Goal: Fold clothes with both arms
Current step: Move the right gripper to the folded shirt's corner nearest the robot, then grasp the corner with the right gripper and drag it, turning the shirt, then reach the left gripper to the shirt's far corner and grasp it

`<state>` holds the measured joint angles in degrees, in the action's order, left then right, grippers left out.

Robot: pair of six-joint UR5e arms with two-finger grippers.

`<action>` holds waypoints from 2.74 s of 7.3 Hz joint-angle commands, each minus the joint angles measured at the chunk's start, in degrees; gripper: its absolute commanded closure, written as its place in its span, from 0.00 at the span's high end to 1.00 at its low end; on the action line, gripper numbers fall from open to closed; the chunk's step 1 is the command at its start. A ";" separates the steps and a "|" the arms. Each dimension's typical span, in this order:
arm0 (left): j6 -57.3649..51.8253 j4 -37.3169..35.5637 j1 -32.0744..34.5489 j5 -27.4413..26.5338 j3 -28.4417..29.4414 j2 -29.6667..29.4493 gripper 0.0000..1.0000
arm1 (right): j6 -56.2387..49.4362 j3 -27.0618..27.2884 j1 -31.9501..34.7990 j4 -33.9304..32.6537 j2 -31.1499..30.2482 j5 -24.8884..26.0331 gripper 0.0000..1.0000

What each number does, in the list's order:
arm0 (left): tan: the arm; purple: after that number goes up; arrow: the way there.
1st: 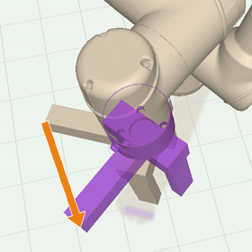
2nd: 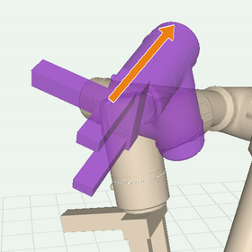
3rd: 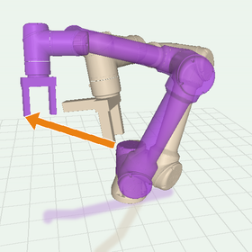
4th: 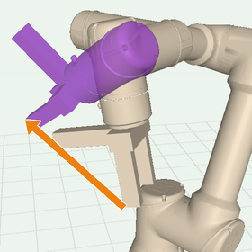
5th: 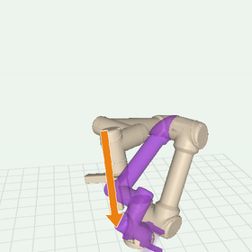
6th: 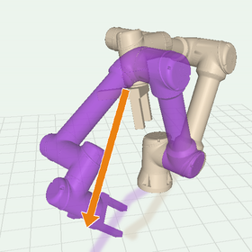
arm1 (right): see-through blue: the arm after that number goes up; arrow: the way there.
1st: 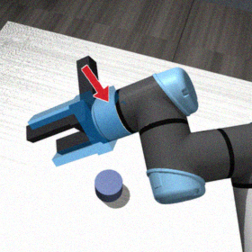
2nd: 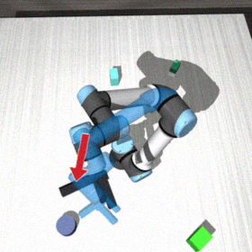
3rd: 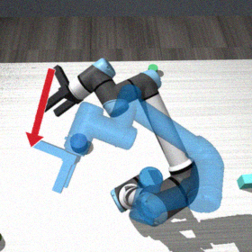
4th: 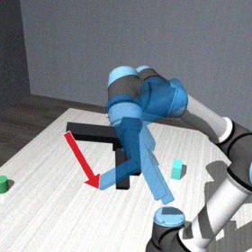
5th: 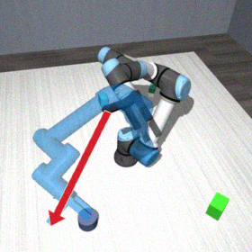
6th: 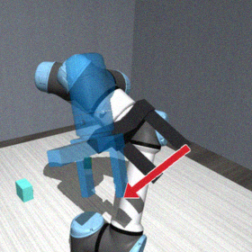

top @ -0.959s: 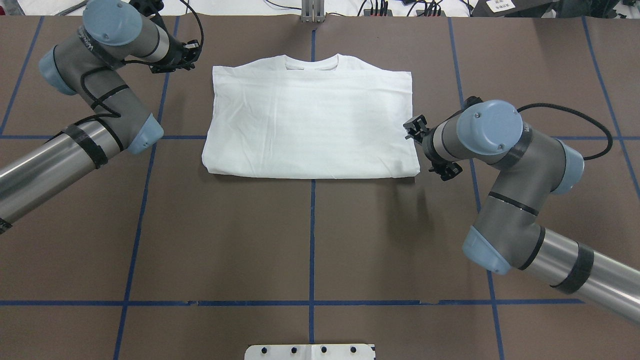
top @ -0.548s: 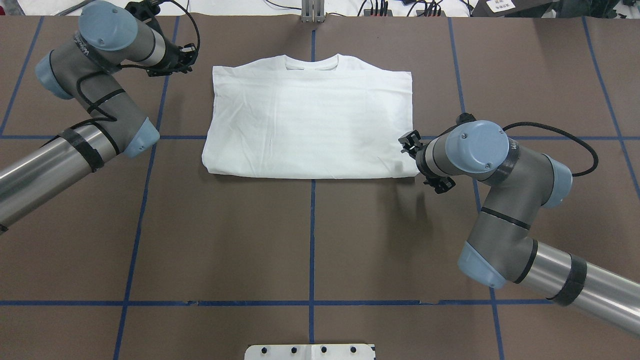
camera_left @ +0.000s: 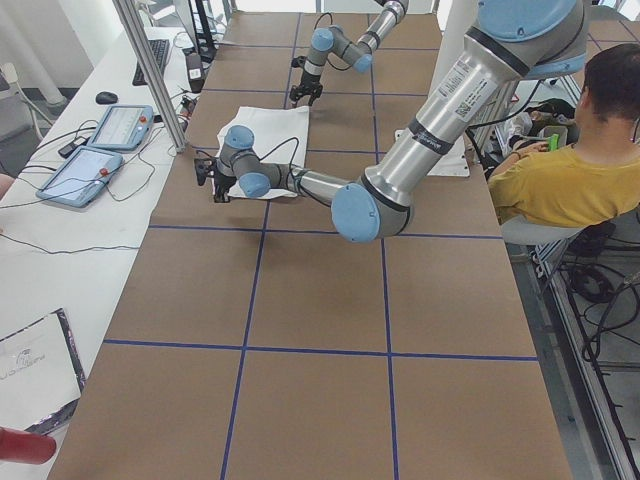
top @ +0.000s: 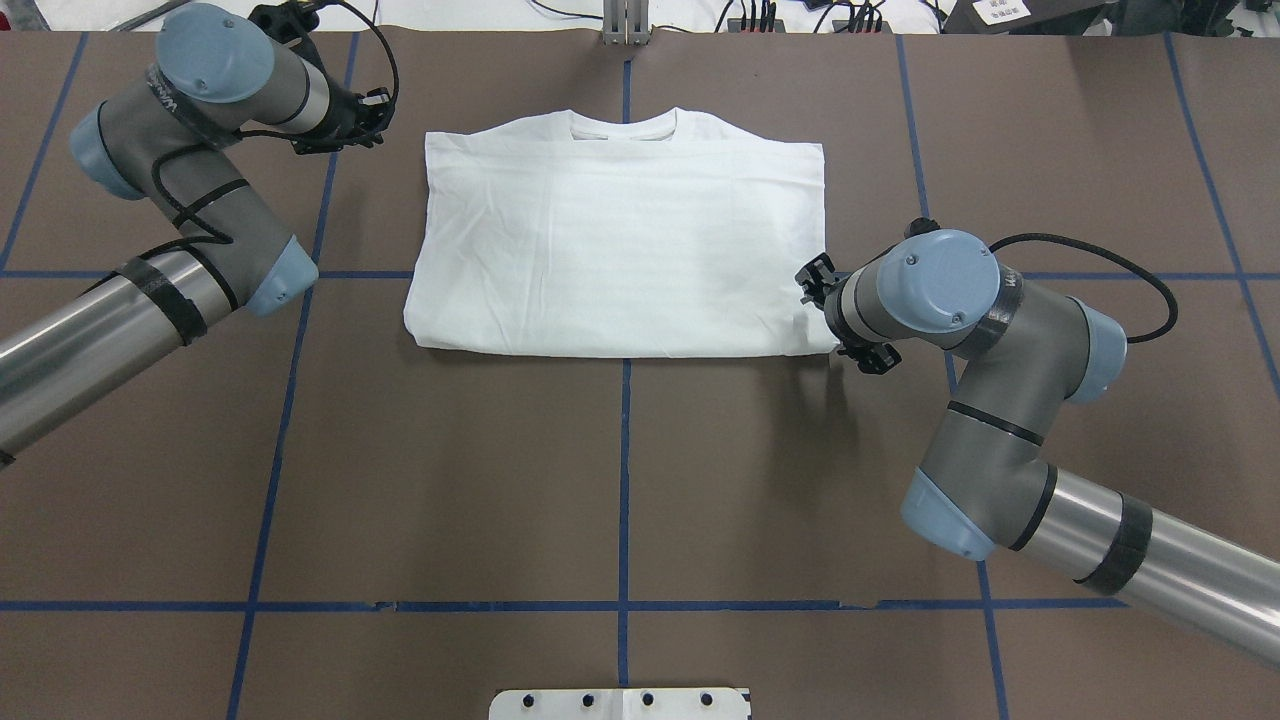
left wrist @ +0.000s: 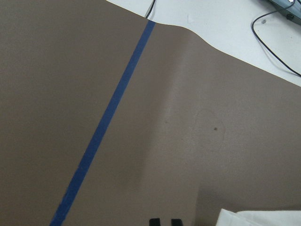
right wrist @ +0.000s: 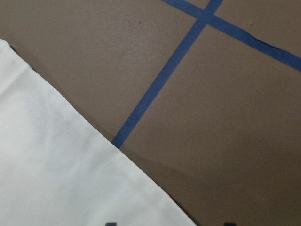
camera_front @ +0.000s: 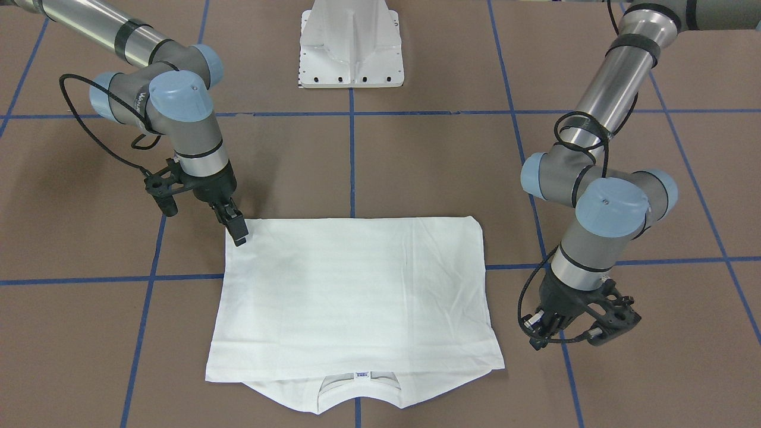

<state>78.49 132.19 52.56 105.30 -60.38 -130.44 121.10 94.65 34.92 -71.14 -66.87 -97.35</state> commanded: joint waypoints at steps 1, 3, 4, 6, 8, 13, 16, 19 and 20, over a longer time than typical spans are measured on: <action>0.00 0.00 0.00 -0.01 0.00 0.01 0.21 | 0.10 -0.16 0.06 -0.05 0.07 -0.29 0.46; 0.09 0.00 0.00 -0.01 0.00 0.01 0.21 | 1.94 0.28 0.15 0.04 -0.02 -0.38 0.00; 0.09 0.00 0.00 -0.01 -0.09 0.01 0.21 | 1.85 0.62 0.23 0.12 -0.37 -1.95 0.00; 0.09 0.00 0.00 0.08 -0.09 0.01 0.21 | 1.77 2.99 0.41 -0.49 -0.98 -4.07 0.00; 0.44 0.00 0.09 0.08 -1.48 0.09 0.22 | 1.77 13.04 0.50 -2.15 -8.49 -5.46 0.00; 7.98 -0.09 -0.88 14.63 -17.01 7.46 0.29 | 4.84 33.58 -14.85 -13.04 -18.57 -15.45 0.00; 16.93 -0.35 -6.12 17.48 -25.03 10.11 0.40 | 15.03 34.20 -24.78 -13.06 -18.48 -20.95 0.00; 22.83 -0.97 -14.65 13.99 -30.13 12.91 0.54 | 17.32 34.20 -27.97 -13.15 -18.48 -20.86 0.00; 25.37 -1.05 -16.85 13.53 -32.84 14.93 0.57 | 17.32 34.20 -27.89 -13.15 -18.48 -20.77 0.00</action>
<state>101.10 131.30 38.73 120.03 -90.41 -117.52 138.26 128.85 7.36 -84.28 -85.34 -118.19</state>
